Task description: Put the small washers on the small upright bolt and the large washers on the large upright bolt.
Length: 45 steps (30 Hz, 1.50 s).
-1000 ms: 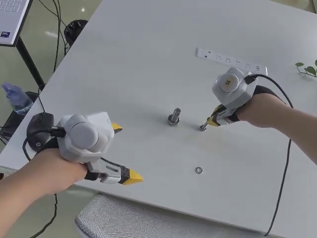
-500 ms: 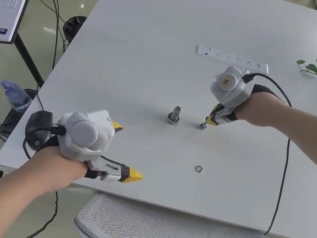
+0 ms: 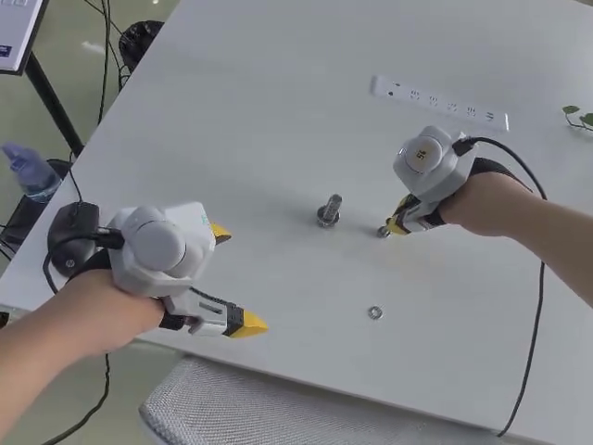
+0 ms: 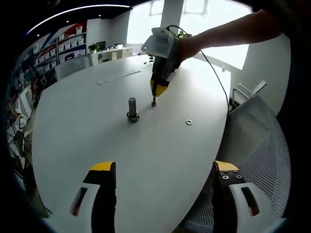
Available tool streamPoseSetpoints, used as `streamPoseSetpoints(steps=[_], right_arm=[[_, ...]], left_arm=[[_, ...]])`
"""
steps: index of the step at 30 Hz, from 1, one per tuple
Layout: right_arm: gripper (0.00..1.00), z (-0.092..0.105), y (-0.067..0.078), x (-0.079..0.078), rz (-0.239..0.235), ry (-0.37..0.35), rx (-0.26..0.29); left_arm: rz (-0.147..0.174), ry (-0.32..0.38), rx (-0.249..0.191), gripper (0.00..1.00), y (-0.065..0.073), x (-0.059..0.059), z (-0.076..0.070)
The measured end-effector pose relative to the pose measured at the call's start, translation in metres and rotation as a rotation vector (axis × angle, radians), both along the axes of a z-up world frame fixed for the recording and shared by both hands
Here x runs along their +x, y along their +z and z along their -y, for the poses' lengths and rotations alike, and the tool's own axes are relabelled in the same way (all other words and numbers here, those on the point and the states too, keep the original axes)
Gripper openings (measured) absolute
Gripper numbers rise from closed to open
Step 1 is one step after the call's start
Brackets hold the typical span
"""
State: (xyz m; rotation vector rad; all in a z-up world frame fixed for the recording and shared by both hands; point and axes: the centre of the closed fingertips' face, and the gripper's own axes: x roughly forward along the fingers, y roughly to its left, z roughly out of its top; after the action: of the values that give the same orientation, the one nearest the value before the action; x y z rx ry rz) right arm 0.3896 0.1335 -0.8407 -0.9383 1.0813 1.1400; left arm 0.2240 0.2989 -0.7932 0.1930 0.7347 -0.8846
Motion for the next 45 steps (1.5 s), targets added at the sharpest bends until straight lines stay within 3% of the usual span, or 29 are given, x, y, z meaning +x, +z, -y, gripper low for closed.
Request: streamPoseSetpoints(steps=[23,45], right_arm=[[0.12,-0.003,-0.022,-0.008,-0.014,0.018,-0.018],[0.13,-0.004,-0.02,-0.006,-0.011,0.027,-0.018]], left_arm=[[-0.021,0.004,0.003,0.8,-0.007,-0.001,-0.007],[-0.029,0.001,0.005,0.77,-0.007,-0.006,-0.009]])
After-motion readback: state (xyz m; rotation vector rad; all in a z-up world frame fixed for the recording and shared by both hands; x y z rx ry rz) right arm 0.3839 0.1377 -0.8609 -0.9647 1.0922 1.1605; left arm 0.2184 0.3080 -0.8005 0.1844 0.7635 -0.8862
